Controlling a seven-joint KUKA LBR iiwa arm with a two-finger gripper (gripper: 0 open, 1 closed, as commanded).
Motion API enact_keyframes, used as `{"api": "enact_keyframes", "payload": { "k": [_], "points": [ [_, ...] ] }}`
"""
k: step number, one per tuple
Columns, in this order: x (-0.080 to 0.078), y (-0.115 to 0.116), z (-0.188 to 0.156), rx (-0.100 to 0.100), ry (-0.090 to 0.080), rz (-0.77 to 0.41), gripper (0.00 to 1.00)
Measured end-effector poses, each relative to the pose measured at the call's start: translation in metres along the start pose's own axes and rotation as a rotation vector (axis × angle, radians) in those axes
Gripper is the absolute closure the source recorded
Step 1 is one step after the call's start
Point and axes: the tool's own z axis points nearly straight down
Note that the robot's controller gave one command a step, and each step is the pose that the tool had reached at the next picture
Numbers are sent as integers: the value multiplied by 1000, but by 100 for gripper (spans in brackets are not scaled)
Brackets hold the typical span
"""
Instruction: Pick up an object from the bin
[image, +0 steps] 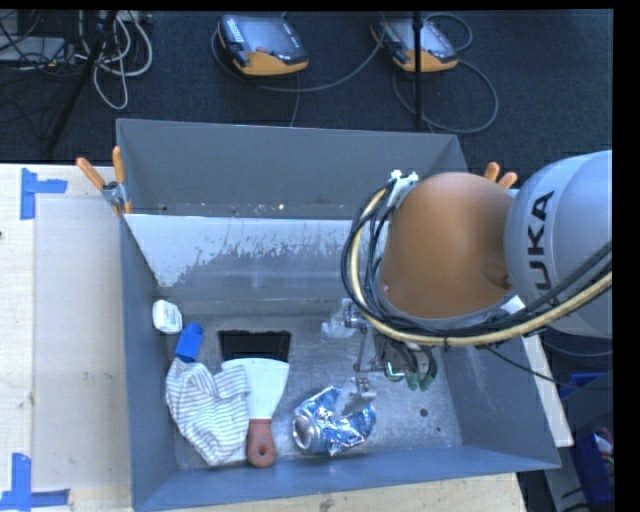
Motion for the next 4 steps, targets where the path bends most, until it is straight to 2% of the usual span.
{"api": "enact_keyframes", "payload": {
  "k": [1, 2, 3, 4],
  "points": [
    [-2, 0, -4, -1, -7, 3, 0],
    [-8, 13, 50, -1, -14, -36, 0],
    [4, 16, 119, -1, -11, -52, 0],
    [3, -6, 136, 0, -1, -29, 0]
  ]
}}
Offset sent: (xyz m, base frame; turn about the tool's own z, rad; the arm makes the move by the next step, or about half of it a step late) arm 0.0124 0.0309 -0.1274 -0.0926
